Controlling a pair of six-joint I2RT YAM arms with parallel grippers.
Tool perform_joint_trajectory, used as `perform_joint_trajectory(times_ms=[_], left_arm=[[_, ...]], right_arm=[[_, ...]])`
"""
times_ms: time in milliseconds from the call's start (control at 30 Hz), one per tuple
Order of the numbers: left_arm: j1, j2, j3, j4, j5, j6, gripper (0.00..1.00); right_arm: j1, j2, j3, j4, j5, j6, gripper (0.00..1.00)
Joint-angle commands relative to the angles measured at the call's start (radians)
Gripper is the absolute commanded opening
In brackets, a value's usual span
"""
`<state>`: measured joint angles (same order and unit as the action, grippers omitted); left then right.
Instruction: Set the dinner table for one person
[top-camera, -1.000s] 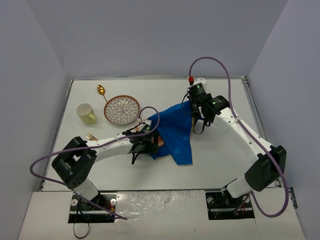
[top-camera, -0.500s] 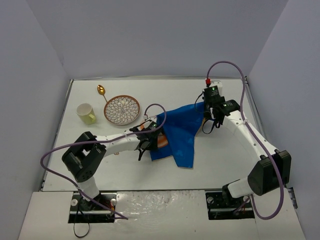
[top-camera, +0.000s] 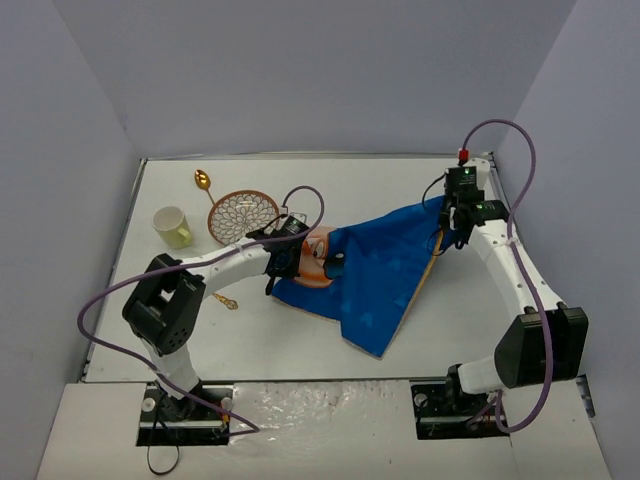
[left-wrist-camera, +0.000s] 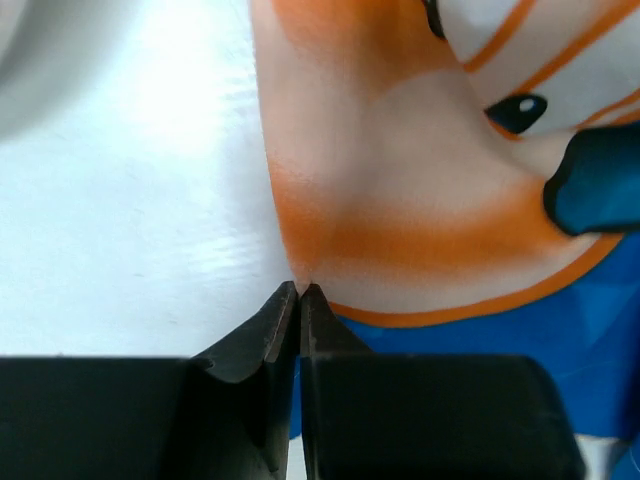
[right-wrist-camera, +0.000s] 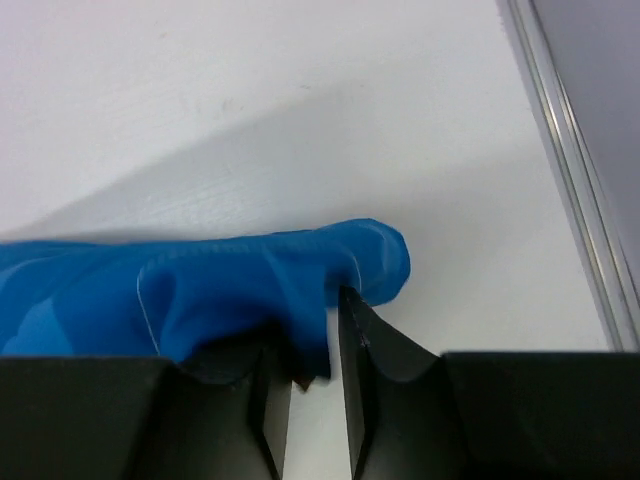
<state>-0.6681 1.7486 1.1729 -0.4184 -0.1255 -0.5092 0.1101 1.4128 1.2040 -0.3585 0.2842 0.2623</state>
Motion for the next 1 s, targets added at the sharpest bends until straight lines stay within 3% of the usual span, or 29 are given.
perform_joint_trajectory(times_ms=[0,67,133,233,367,567,833,967], left_arm=[[0.005,-0.072,0.1,-0.085,0.044,0.127,0.0],[0.005,-0.063,0.113,-0.097,0.075,0.124,0.0],[0.007,-0.051,0.12,-0.103,0.091,0.111,0.0],[0.013,-0.041,0.119,-0.1,0.103,0.099,0.0],[0.027,-0.029,0.116,-0.094,0.122,0.089,0.0],[0.045,-0.016,0.129,-0.082,0.159,0.069,0.0],[0.057,-0.006,0.137,-0.072,0.172,0.057,0.0],[0.08,0.0,0.131,-0.063,0.182,0.045,0.0]], right_arm=[[-0.041,0.022,0.075,0.025,0.013,0.042,0.62],[-0.04,0.01,0.073,0.003,0.007,0.059,0.79],[-0.034,-0.034,0.052,-0.016,-0.018,0.083,0.88],[-0.011,-0.113,-0.001,-0.031,-0.097,0.131,0.92],[0.115,-0.195,-0.138,-0.055,-0.11,0.248,0.97],[0.181,-0.242,-0.394,-0.055,-0.128,0.518,0.97],[0.184,-0.184,-0.564,0.048,-0.183,0.604,0.92],[0.183,-0.079,-0.589,0.162,-0.21,0.62,0.85]])
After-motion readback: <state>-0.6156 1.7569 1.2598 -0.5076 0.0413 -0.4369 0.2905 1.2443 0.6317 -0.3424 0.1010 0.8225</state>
